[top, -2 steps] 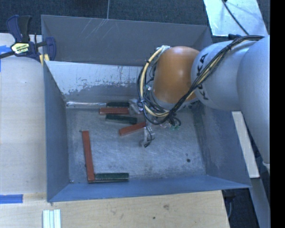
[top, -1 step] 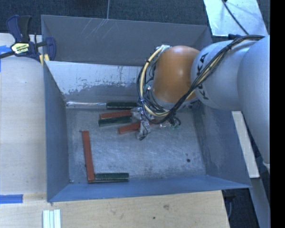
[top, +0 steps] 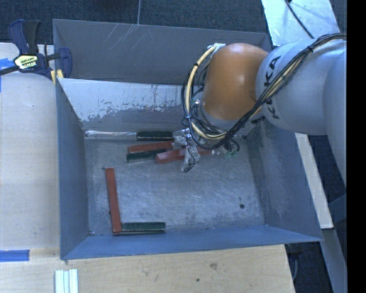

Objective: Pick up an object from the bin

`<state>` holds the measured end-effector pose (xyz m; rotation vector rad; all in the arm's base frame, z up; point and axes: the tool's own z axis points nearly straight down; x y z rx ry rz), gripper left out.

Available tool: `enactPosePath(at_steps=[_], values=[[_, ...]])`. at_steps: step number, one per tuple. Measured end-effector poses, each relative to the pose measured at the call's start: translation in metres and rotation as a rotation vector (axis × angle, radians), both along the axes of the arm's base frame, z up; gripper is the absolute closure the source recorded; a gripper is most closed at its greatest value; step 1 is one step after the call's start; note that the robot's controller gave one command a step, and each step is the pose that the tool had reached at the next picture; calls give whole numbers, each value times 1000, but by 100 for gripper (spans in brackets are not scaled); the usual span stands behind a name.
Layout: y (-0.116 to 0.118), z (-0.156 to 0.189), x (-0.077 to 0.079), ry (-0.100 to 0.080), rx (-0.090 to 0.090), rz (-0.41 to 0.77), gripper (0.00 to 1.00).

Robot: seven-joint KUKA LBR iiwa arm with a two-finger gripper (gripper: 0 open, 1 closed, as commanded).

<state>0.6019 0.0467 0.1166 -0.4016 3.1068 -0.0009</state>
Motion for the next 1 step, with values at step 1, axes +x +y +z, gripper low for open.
enactPosePath(at_steps=[1], values=[[0,70,3,-3,0,-1,100]])
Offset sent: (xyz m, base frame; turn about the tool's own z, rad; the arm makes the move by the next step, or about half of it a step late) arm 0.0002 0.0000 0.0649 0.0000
